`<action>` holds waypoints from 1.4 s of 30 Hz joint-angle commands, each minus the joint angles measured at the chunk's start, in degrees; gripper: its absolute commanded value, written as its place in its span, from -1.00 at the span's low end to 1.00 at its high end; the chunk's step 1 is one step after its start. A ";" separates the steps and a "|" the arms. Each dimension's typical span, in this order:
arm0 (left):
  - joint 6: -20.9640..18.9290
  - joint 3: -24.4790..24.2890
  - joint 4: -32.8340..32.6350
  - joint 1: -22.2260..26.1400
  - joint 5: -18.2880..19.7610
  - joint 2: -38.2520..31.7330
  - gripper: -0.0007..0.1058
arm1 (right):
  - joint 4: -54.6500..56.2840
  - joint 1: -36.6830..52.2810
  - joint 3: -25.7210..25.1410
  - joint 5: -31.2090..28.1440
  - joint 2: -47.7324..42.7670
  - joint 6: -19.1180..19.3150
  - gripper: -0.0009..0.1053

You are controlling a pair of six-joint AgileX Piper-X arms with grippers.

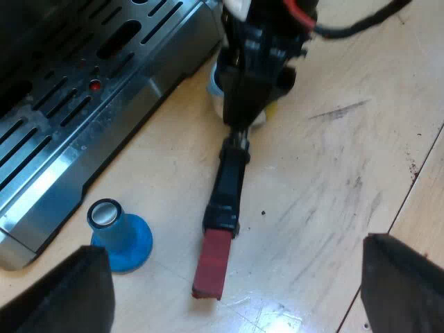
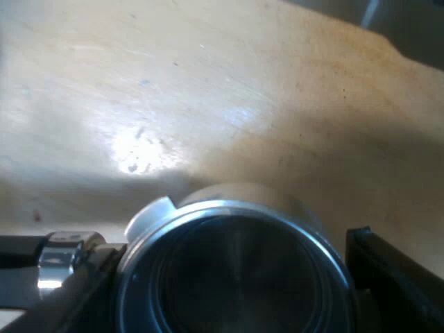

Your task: Put the handle in the coffee machine

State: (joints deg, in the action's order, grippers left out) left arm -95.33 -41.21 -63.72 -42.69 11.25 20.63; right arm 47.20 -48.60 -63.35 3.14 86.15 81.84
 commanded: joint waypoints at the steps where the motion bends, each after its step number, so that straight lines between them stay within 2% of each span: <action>1: 1.39 0.01 1.12 -0.27 -0.27 0.22 0.41 | 0.97 0.25 -0.31 0.12 -2.92 0.22 -0.98; 5: 5.03 0.01 1.12 -0.27 0.86 0.22 0.41 | 2.02 0.25 -0.31 0.12 -4.79 -0.10 -0.98; 12: 13.28 0.01 1.12 -0.27 7.70 0.22 0.41 | 4.08 0.25 -0.31 -0.52 -8.10 -0.19 -0.98; 19: 19.92 3.31 1.12 -0.27 8.46 0.28 0.41 | 6.26 0.25 -0.31 -0.49 -11.28 -3.01 -0.98; 25: 19.76 8.00 4.38 -0.27 9.12 0.37 0.41 | 6.84 0.25 -0.31 -0.49 -13.29 -4.84 -0.98; 34: 19.88 9.34 11.81 -0.27 9.39 0.90 0.41 | 9.21 -2.46 -0.31 -0.33 -13.52 -4.98 -0.98; 42: 20.19 10.79 11.79 -0.27 10.93 3.94 0.40 | 7.86 -5.11 -0.31 -0.49 -13.52 -7.81 -0.98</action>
State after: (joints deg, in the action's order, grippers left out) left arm -75.49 -30.36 -52.31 -42.69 21.76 24.36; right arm 56.14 -53.70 -63.35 2.04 73.38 74.25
